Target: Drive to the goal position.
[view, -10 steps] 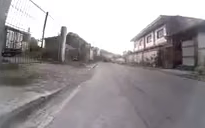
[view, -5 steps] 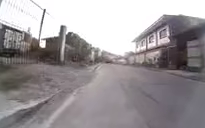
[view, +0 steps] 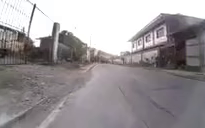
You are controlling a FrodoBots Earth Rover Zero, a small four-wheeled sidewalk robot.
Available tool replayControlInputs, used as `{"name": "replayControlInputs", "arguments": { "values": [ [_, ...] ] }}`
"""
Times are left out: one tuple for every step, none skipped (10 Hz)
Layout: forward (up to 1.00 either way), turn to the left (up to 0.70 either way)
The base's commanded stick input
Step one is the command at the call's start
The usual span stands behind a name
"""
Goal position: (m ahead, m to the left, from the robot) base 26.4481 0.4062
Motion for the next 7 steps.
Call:
{"name": "replayControlInputs", "arguments": {
  "values": [
    [1.0, 0.0],
    [1.0, 0.0],
    [1.0, 0.0],
    [1.0, 0.0],
    [1.0, 0.0],
    [1.0, 0.0],
    [1.0, 0.0]
  ]
}}
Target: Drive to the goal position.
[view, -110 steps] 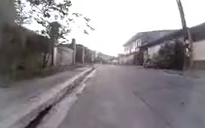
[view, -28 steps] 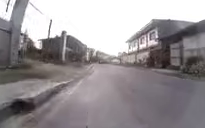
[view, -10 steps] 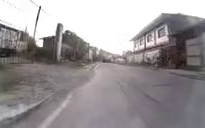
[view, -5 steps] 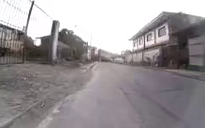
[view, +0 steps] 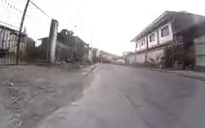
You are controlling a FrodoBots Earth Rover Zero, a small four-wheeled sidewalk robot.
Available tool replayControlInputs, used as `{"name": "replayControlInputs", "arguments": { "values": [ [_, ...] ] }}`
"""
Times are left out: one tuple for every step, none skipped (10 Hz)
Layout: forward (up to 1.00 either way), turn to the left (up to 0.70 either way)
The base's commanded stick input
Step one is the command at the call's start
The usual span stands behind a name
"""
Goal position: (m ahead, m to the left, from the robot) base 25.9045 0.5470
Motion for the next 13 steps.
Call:
{"name": "replayControlInputs", "arguments": {
  "values": [
    [1.0, 0.0],
    [1.0, 0.0],
    [1.0, -0.15],
    [1.0, -0.4],
    [1.0, -0.4],
    [1.0, -0.39],
    [1.0, -0.34],
    [1.0, 0.0],
    [1.0, 0.0],
    [1.0, 0.0],
    [1.0, 0.0],
    [1.0, 0.0],
    [1.0, 0.0]
  ]
}}
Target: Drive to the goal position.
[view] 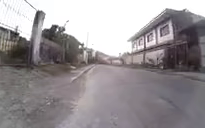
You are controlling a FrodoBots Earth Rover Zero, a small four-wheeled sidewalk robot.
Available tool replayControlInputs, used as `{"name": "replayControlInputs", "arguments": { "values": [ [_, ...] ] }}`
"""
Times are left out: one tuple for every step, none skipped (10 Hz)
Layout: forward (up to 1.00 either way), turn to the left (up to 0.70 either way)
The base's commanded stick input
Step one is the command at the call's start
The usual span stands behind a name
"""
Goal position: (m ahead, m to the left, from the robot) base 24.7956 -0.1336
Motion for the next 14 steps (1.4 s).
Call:
{"name": "replayControlInputs", "arguments": {
  "values": [
    [1.0, 0.0],
    [1.0, 0.0],
    [1.0, 0.0],
    [1.0, 0.0],
    [1.0, 0.0],
    [1.0, 0.0],
    [1.0, 0.0],
    [1.0, 0.0],
    [1.0, 0.0],
    [1.0, 0.0],
    [1.0, 0.0],
    [1.0, 0.0],
    [1.0, 0.0],
    [1.0, 0.0]
  ]
}}
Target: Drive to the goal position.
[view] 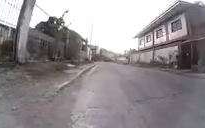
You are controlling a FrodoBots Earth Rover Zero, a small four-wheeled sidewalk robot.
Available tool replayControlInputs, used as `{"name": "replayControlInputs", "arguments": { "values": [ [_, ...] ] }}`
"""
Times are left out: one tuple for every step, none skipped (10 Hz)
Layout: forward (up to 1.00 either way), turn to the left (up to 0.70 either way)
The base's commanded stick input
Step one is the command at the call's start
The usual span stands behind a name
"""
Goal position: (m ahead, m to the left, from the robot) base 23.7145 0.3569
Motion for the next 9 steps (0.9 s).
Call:
{"name": "replayControlInputs", "arguments": {
  "values": [
    [1.0, 0.0],
    [1.0, -0.05],
    [1.0, -0.2],
    [1.0, -0.29],
    [1.0, -0.38],
    [1.0, -0.38],
    [1.0, -0.31],
    [1.0, -0.23],
    [1.0, -0.16]
  ]
}}
